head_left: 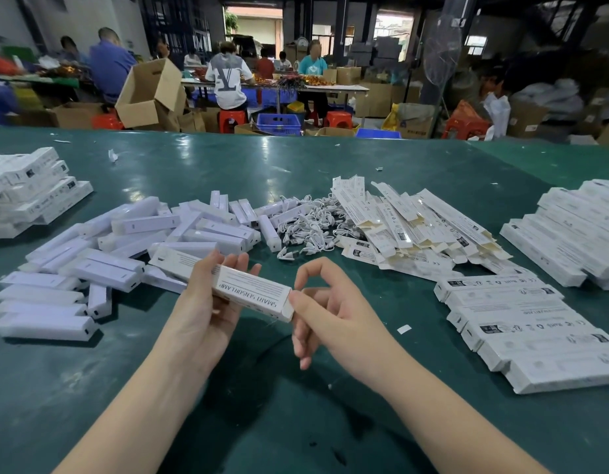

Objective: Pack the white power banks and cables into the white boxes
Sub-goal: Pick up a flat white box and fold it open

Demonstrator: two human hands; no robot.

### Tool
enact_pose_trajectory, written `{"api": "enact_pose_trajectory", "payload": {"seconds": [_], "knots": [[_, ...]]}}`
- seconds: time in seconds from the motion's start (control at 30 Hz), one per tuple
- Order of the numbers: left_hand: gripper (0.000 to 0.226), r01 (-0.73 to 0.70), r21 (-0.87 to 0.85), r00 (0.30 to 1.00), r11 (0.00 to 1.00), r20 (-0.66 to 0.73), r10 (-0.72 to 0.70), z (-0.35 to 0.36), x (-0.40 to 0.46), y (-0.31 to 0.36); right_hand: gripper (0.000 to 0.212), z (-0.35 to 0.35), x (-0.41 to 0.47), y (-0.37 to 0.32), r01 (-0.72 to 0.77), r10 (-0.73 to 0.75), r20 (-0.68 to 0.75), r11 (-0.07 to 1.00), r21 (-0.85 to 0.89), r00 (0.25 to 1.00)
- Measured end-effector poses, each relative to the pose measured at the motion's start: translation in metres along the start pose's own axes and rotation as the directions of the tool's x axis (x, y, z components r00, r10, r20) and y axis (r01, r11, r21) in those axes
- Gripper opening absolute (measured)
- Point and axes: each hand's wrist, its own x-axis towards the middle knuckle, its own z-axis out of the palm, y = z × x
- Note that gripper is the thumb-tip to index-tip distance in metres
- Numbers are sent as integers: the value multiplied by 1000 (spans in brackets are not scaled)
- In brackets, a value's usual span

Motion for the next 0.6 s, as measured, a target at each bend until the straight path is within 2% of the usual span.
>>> {"api": "enact_pose_trajectory", "payload": {"seconds": [0.13, 0.27, 0.47, 0.6], "knots": [[16, 1, -18, 1000, 1000, -4, -1, 0, 0, 0, 8, -2, 0, -1, 14, -15, 33, 1000, 9, 999], [18, 10, -26, 1000, 1000, 12, -10, 1, -3, 2, 15, -2, 0, 0, 62, -63, 34, 998, 29, 997], [19, 17, -4, 999, 1000, 30, -17, 0, -5, -1, 30, 0, 2, 13, 121, -124, -23, 987, -108, 992], [18, 9, -2, 1000, 1000, 9, -9, 0, -3, -2, 13, 6, 1, 19, 189, -204, -91, 970, -156, 975]]}}
